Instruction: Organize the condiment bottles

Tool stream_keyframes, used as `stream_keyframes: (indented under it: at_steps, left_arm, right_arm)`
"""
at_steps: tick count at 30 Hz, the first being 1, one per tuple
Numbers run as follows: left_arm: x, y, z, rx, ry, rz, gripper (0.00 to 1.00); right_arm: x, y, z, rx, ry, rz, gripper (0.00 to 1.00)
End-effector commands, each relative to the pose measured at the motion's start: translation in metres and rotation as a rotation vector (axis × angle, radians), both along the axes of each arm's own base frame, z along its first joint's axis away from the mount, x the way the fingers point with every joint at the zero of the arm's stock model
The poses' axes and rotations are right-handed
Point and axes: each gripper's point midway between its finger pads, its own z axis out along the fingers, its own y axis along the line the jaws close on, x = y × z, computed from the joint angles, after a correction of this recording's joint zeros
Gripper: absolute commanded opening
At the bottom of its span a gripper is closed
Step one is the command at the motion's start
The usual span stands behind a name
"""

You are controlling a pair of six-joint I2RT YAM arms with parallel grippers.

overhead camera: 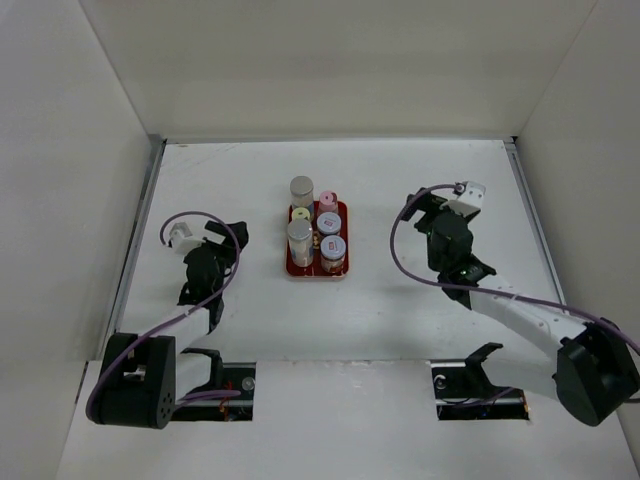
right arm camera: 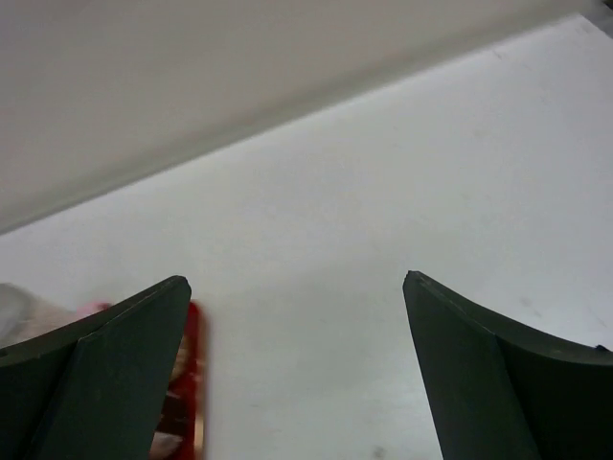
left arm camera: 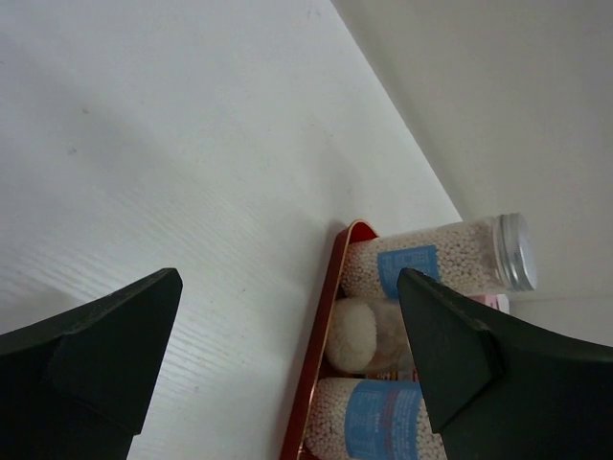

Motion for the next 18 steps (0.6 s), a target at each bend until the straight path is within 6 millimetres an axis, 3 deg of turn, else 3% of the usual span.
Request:
stream_keyframes:
  at_steps: [1,8,18]
  left_arm:
    - [0.008,0.003,0.004,0.048,0.037,0.017,1.00]
    - [0.012,0.005,-0.004,0.065,0.082,0.011,1.00]
    - [0.016,-0.003,-0.012,0.058,0.110,-0.012,1.00]
  right_arm:
    - [0.006,-0.027,-0.026,0.129,0.022,-0.109,1.00]
    - [0.017,-0.028,-0.064,0.114,0.105,-0.127,1.00]
    - [0.023,-0.020,-0.080,0.091,0.148,-0.112,1.00]
